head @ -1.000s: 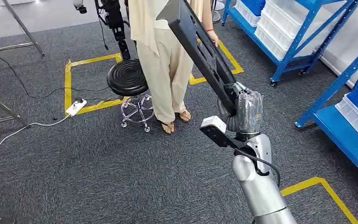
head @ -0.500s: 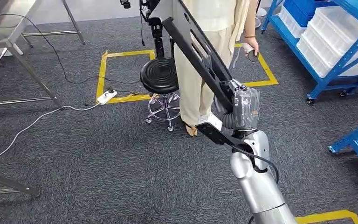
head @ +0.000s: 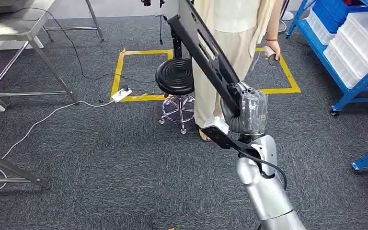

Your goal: Take the parts from the cabinet and place them on the table.

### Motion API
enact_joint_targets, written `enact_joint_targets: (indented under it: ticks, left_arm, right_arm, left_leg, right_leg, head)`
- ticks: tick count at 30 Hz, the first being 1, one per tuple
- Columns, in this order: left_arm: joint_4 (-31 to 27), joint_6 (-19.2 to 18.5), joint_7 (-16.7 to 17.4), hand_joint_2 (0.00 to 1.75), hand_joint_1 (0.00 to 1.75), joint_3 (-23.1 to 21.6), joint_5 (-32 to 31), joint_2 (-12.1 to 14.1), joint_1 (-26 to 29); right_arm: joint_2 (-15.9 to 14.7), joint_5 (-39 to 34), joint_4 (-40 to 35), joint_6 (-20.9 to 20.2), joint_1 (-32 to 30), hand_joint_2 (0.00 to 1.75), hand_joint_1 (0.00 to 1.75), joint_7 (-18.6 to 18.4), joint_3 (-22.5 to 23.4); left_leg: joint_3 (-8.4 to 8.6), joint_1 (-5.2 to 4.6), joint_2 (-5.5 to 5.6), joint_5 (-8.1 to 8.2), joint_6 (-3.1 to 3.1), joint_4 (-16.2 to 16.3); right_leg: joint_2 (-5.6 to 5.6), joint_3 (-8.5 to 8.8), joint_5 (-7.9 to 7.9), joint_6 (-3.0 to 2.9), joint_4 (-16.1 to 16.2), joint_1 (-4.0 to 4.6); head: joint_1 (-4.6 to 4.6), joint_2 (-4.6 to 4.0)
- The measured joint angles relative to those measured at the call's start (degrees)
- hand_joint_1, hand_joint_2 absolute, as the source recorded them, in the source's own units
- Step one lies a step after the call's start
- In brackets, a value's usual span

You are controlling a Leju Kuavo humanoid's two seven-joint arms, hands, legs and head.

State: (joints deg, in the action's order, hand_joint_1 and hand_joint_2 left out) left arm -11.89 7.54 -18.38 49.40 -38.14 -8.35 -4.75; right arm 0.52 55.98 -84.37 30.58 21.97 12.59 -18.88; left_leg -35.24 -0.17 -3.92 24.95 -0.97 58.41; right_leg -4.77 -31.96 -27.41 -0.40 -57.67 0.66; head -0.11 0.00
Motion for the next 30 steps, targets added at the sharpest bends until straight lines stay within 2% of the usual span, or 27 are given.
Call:
enact_joint_targets:
  ticks: [2,3,4,5,6,8,9,10,12,13,14,15,18,19,20,21,22,23,24,25,26,28,29,30]
  left_arm:
    - [0.00,0.00,0.20,1.75,0.00,0.00,-0.28,0.00,0.01]
    - [0.00,0.00,0.24,1.75,0.00,0.00,-0.28,0.00,0.03]
    - [0.00,0.00,0.28,1.75,0.00,0.00,-0.28,-0.09,0.04]
    - [0.00,0.00,0.33,1.75,0.00,0.00,-0.37,-0.11,0.03]
    - [0.00,0.00,0.44,1.75,0.00,0.00,-0.37,-0.09,-0.01]
    - [0.00,-0.07,0.46,1.75,0.00,-0.02,-0.41,-0.09,-0.10]
    - [0.00,-0.09,0.52,1.75,0.00,-0.02,-0.41,-0.09,-0.08]
    - [0.00,-0.09,0.57,1.75,0.00,0.00,-0.41,-0.09,-0.03]
    - [0.00,-0.09,0.72,1.75,0.00,0.00,-0.44,-0.09,0.05]
    - [0.00,-0.09,0.72,1.75,0.00,-0.02,-0.44,-0.09,0.04]
    - [0.00,-0.11,0.74,1.75,0.00,-0.02,-0.50,-0.04,0.04]
    - [0.00,-0.11,0.79,1.75,0.00,-0.02,-0.61,0.02,-0.02]
    - [0.02,-0.11,0.90,1.75,0.00,-0.02,-0.96,0.02,0.49]
    - [0.00,-0.09,0.90,1.75,0.00,-0.02,-0.98,0.07,0.60]
    - [0.02,-0.09,0.90,1.75,0.00,-0.02,-1.03,0.04,0.63]
    - [0.00,-0.13,0.87,1.75,0.00,-0.02,-1.03,0.02,0.56]
    - [0.00,-0.17,0.85,1.75,0.00,-0.02,-1.03,0.02,0.45]
    - [0.00,-0.18,0.83,1.75,0.00,-0.02,-1.03,0.02,0.43]
    - [0.02,-0.17,0.74,1.75,0.00,-0.02,-1.01,-0.04,0.43]
    - [0.02,-0.17,0.76,1.75,0.00,-0.02,-1.01,-0.04,0.47]
    - [0.02,-0.17,0.74,1.75,0.00,-0.02,-1.01,-0.04,0.50]
    - [0.00,-0.18,0.70,1.75,0.00,-0.02,-0.94,-0.04,0.45]
    - [0.00,-0.17,0.70,1.75,0.00,-0.02,-0.92,-0.02,0.38]
    - [0.00,-0.18,0.68,1.75,0.00,0.00,-0.83,0.04,0.12]
  right_arm:
    - [-0.02,0.15,-0.09,0.06,-0.31,1.75,1.75,-0.09,0.02]
    - [0.00,0.20,-0.22,0.07,-0.41,1.75,1.75,-0.13,0.02]
    - [-0.04,0.28,-0.50,0.09,-0.51,1.75,1.75,-0.20,0.07]
    - [-0.11,0.31,-0.59,0.09,-0.50,1.75,1.75,-0.22,0.13]
    - [-0.19,0.37,-0.70,0.11,-0.64,1.75,1.75,-0.31,0.24]
    - [-0.39,0.39,-0.70,0.13,-1.30,1.75,1.75,-0.46,0.46]
    - [-0.48,0.39,-0.70,0.13,-1.62,1.75,1.75,-0.48,0.48]
    - [-0.50,0.44,-0.70,0.13,-1.80,1.75,1.75,-0.48,0.48]
    - [-0.63,0.48,-0.70,0.15,-1.86,1.75,1.75,-0.52,0.55]
    - [-0.63,0.53,-0.81,0.15,-1.85,1.75,1.75,-0.52,0.57]
    - [-0.66,0.59,-0.85,0.15,-1.89,1.75,1.75,-0.52,0.59]
    - [-0.63,0.59,-0.92,0.15,-2.02,1.75,1.75,-0.52,0.59]
    - [-0.63,0.59,-1.00,0.17,-2.32,1.75,1.75,-0.50,0.63]
    - [-0.61,0.57,-1.03,0.22,-2.32,1.75,1.75,-0.53,0.68]
    - [-0.61,0.57,-1.18,0.26,-2.33,1.75,1.75,-0.50,0.76]
    - [-0.63,0.59,-1.29,0.26,-2.35,1.75,1.75,-0.50,0.85]
    - [-0.63,0.59,-1.27,0.26,-2.39,1.75,1.75,-0.53,0.92]
    - [-0.68,0.59,-1.27,0.26,-2.44,1.75,1.75,-0.53,1.01]
    - [-0.68,0.59,-1.27,0.26,-2.46,1.75,1.75,-0.52,1.03]
    - [-0.68,0.59,-1.27,0.26,-2.45,1.75,1.75,-0.52,1.03]
    - [-0.65,0.59,-1.27,0.26,-2.42,1.75,1.75,-0.52,1.03]
    - [-0.61,0.57,-1.25,0.26,-2.26,1.75,1.75,-0.50,1.03]
    - [-0.59,0.57,-1.27,0.26,-2.05,1.75,1.75,-0.50,1.03]
    - [-0.57,0.57,-1.25,0.24,-1.95,1.75,1.75,-0.48,1.03]
  left_leg:
    - [-0.23,-0.28,1.17,0.00,-0.37,-0.05]
    - [-0.01,-0.28,1.81,-0.27,-0.78,-0.56]
    - [0.58,0.63,2.25,-0.84,-1.28,-1.23]
    - [0.57,0.48,2.79,-0.89,-1.44,-1.32]
    - [0.57,0.54,3.28,-1.01,-1.78,-1.28]
    - [0.48,0.54,4.76,-1.02,-1.78,-1.27]
    - [0.48,0.55,5.52,-1.03,-1.76,-1.27]
    - [0.49,0.60,6.19,-1.05,-1.72,-1.23]
    - [0.64,0.80,7.63,-1.05,-1.41,-1.13]
    - [0.66,1.00,8.28,-0.95,-1.03,-0.93]
    - [0.39,0.99,8.78,-0.77,-0.38,-0.61]
    - [0.12,0.77,9.25,-0.63,0.03,-0.24]
    - [-0.39,1.25,10.12,-1.22,0.91,-0.66]
    - [-0.61,1.52,9.88,-0.91,1.08,-0.31]
    - [-1.14,1.24,7.23,0.27,1.19,1.24]
    - [-2.65,1.23,5.68,2.28,1.33,4.44]
    - [-4.92,1.31,4.85,4.70,1.43,9.21]
    - [-7.30,1.32,4.55,6.75,1.46,14.10]
    - [-9.14,1.29,4.47,7.93,1.41,17.83]
    - [-9.60,1.29,4.45,7.53,1.27,18.67]
    - [-8.68,1.26,4.41,6.02,0.96,16.74]
    - [-3.91,0.85,3.69,1.80,0.05,7.95]
    - [-0.60,0.19,1.47,-0.17,-0.79,2.33]
    - [-0.04,-0.43,-0.20,0.79,-1.00,1.02]
  right_leg:
    - [-1.09,0.19,-0.09,0.30,0.18,-0.15]
    - [-1.66,0.42,-0.23,0.62,0.23,-0.02]
    - [-0.52,-0.31,-0.85,0.95,-0.64,0.04]
    - [1.91,-0.95,-2.07,0.84,-2.81,-0.27]
    - [3.45,-2.70,-3.99,0.51,-6.84,-0.51]
    - [4.37,-7.17,-7.40,0.44,-15.88,-1.03]
    - [4.44,-8.47,-7.79,0.86,-18.31,-1.28]
    - [4.45,-8.54,-7.25,1.41,-18.04,-1.57]
    - [4.65,-4.88,-3.39,3.18,-10.15,-2.34]
    - [5.57,-2.23,-1.13,4.06,-4.51,-3.01]
    - [7.55,-0.87,-0.78,4.47,-1.20,-3.54]
    - [7.22,-0.41,-0.45,3.69,-0.92,-2.92]
    - [6.18,-0.63,-0.14,2.39,-1.17,-2.36]
    - [5.72,-0.59,0.10,1.97,-0.94,-2.84]
    - [5.43,-0.54,0.06,1.52,-0.94,-2.68]
    - [4.99,-0.54,0.05,0.91,-0.94,-2.40]
    - [4.43,-0.56,-0.03,0.63,-0.94,-2.08]
    - [3.80,-0.58,-0.10,0.51,-0.94,-1.81]
    - [3.21,-0.60,-0.16,0.42,-0.94,-1.51]
    - [2.65,-0.57,-0.20,0.36,-0.95,-1.30]
    - [2.14,-0.53,-0.28,0.24,-0.95,-1.10]
    - [1.23,-0.31,-0.40,0.10,-0.94,-0.83]
    - [0.74,-0.11,-0.49,0.01,-0.93,-0.72]
    - [0.26,-0.12,-0.53,0.09,-0.89,-0.42]
  head:
    - [0.07,0.00]
    - [0.04,0.00]
    - [0.11,0.00]
    - [0.15,0.00]
    - [0.24,0.00]
    - [0.41,0.00]
    - [0.55,0.00]
    - [0.48,0.00]
    - [0.52,0.00]
    - [0.55,0.00]
    - [0.66,0.00]
    - [0.63,0.00]
    - [0.44,0.00]
    - [0.39,0.00]
    - [0.28,0.00]
    - [-0.13,0.00]
    - [-0.18,0.00]
    - [-0.18,0.00]
    - [-0.18,0.00]
    - [-0.18,0.00]
    - [-0.18,0.00]
    - [-0.18,0.00]
    - [-0.20,0.00]
    - [-0.11,0.00]
